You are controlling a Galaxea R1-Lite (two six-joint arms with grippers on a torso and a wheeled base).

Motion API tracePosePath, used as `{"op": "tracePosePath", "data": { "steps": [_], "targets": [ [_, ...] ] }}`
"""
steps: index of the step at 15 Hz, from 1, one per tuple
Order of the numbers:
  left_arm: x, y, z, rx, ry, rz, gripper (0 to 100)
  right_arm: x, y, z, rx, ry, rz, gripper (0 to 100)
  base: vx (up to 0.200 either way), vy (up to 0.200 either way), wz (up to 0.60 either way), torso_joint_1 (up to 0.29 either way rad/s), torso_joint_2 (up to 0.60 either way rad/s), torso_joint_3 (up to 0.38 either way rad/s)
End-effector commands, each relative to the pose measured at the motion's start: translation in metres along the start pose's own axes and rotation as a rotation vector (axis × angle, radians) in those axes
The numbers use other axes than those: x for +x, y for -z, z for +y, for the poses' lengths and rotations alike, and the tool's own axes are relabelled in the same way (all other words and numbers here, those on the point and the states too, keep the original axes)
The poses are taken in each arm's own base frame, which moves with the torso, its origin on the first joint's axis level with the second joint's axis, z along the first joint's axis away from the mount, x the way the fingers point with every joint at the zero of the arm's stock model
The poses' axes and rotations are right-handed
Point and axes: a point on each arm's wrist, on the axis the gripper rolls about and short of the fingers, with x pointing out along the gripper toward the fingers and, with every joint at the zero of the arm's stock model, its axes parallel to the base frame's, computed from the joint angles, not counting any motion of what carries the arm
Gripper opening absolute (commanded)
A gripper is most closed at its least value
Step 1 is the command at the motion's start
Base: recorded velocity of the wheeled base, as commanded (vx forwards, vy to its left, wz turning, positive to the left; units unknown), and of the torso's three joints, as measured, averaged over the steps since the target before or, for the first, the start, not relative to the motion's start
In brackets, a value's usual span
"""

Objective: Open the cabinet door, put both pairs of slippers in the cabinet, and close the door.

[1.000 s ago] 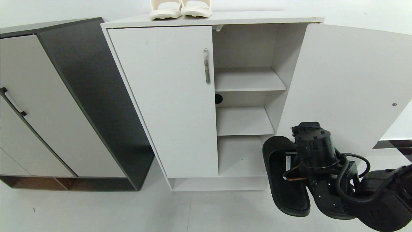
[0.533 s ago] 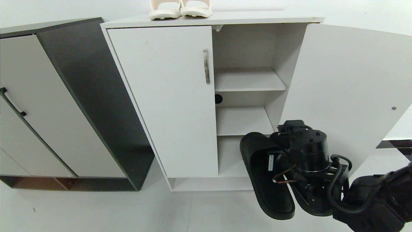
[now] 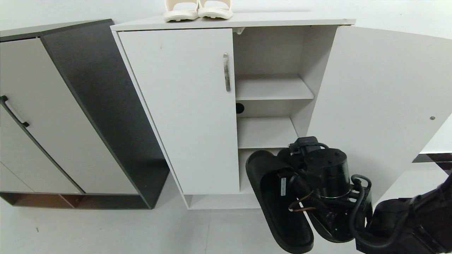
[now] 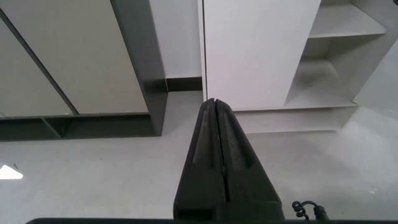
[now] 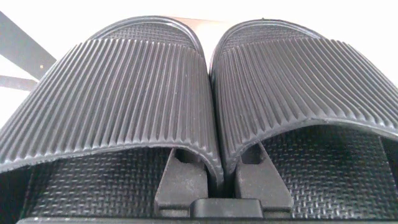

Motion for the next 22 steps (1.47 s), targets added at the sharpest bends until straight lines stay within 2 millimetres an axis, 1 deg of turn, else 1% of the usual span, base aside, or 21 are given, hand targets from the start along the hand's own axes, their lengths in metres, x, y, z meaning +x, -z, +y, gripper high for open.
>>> {"op": "tracePosePath", "data": {
  "steps": [1, 3, 4, 5, 6, 8, 9, 14, 16, 19, 22],
  "targets": [
    [0.000, 0.000, 0.000, 0.000, 0.000, 0.006, 0, 0.002, 0.005, 0.005, -0.011, -0.007, 0.012, 0, 0.000, -0.200, 0.00, 0.007, 0.00, 0.007],
    [0.000, 0.000, 0.000, -0.002, 0.000, 0.006, 0, 0.002, 0.007, 0.010, -0.015, -0.013, 0.013, 0, 0.000, -0.200, 0.00, 0.000, 0.00, 0.000],
    [0.000, 0.000, 0.000, -0.002, 0.000, 0.006, 0, 0.007, 0.014, 0.014, -0.021, -0.015, 0.028, 0, 0.000, -0.200, 0.00, 0.012, 0.01, -0.002],
    [0.000, 0.000, 0.000, -0.003, 0.000, 0.006, 0, 0.010, 0.016, 0.016, -0.023, -0.013, 0.033, 0, 0.000, 0.000, 0.00, 0.000, 0.00, 0.000],
    [0.000, 0.000, 0.000, -0.007, -0.002, 0.006, 0, 0.020, 0.020, 0.021, -0.018, -0.011, 0.035, 0, 0.000, 0.000, 0.00, 0.000, 0.00, 0.000],
    [0.000, 0.000, 0.000, -0.019, -0.003, 0.006, 0, 0.035, 0.019, 0.031, -0.002, -0.012, 0.019, 0, 0.000, 0.000, 0.00, 0.000, 0.00, 0.000],
    [0.000, 0.000, 0.000, -0.019, -0.005, 0.006, 0, 0.039, 0.019, 0.034, -0.001, -0.012, 0.016, 0, 0.000, 0.000, 0.00, 0.000, 0.00, 0.000],
    [0.000, 0.000, 0.000, -0.019, -0.005, 0.006, 0, 0.055, 0.038, 0.037, -0.024, 0.031, 0.050, 0, 0.000, 0.000, 0.00, 0.000, 0.00, 0.000],
    [0.000, 0.000, 0.000, -0.017, -0.003, 0.006, 0, 0.056, 0.040, 0.035, -0.027, 0.037, 0.056, 0, 0.000, 0.000, 0.00, 0.000, 0.00, 0.000],
    [0.000, 0.000, 0.000, -0.017, -0.005, 0.006, 0, 0.063, 0.052, 0.036, -0.043, 0.044, 0.079, 0, 0.000, 0.000, 0.00, 0.000, 0.00, 0.000],
    [0.000, 0.000, 0.000, -0.013, 0.014, 0.005, 0, 0.065, 0.052, 0.037, -0.046, 0.047, 0.079, 0, 0.000, 0.000, 0.00, -0.001, 0.00, -0.022]
  ]
}}
